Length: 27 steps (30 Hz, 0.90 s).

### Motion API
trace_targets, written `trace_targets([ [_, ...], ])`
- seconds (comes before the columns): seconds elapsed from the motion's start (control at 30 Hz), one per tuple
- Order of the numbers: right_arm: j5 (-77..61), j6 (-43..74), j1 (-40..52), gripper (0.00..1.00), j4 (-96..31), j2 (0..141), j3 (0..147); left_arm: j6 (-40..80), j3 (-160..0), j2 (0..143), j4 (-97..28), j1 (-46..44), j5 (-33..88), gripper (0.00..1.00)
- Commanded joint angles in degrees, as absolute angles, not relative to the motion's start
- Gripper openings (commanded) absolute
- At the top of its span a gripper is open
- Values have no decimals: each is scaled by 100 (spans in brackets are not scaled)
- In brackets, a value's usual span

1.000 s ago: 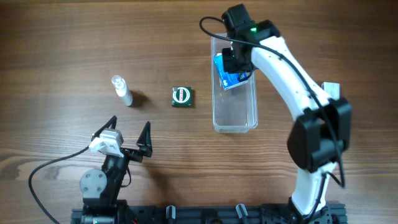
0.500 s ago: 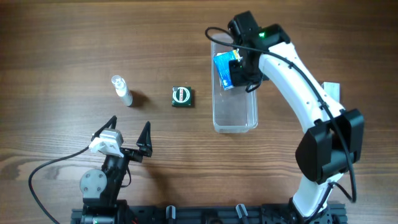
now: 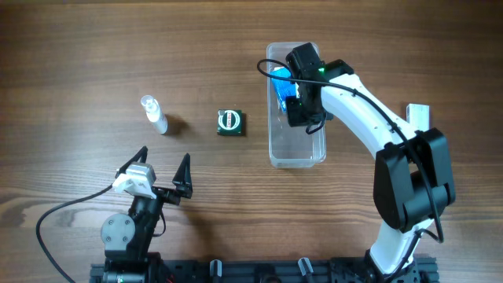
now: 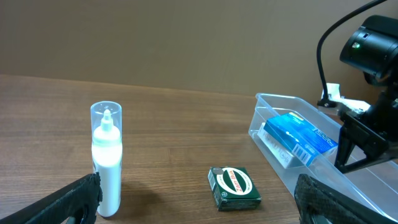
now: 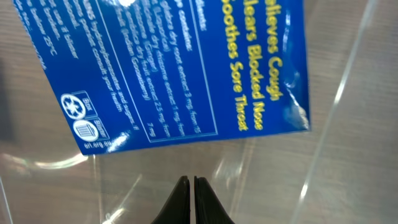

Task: Pack container
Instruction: 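Carry the Vicks box into the container and lower it beside Hansaplast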

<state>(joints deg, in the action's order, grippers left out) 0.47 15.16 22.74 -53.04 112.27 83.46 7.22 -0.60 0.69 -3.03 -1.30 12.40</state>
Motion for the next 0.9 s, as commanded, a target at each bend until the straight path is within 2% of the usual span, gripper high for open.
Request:
trace_targets([
  [0.0,-51,1568,2294,4,-5061,11220,8278,777,-32,16,-327,-73,1212,100],
  [0.87,-462,1822,2300,4,-4289,11229,8278,777,-32,16,-327,-73,1212,100],
])
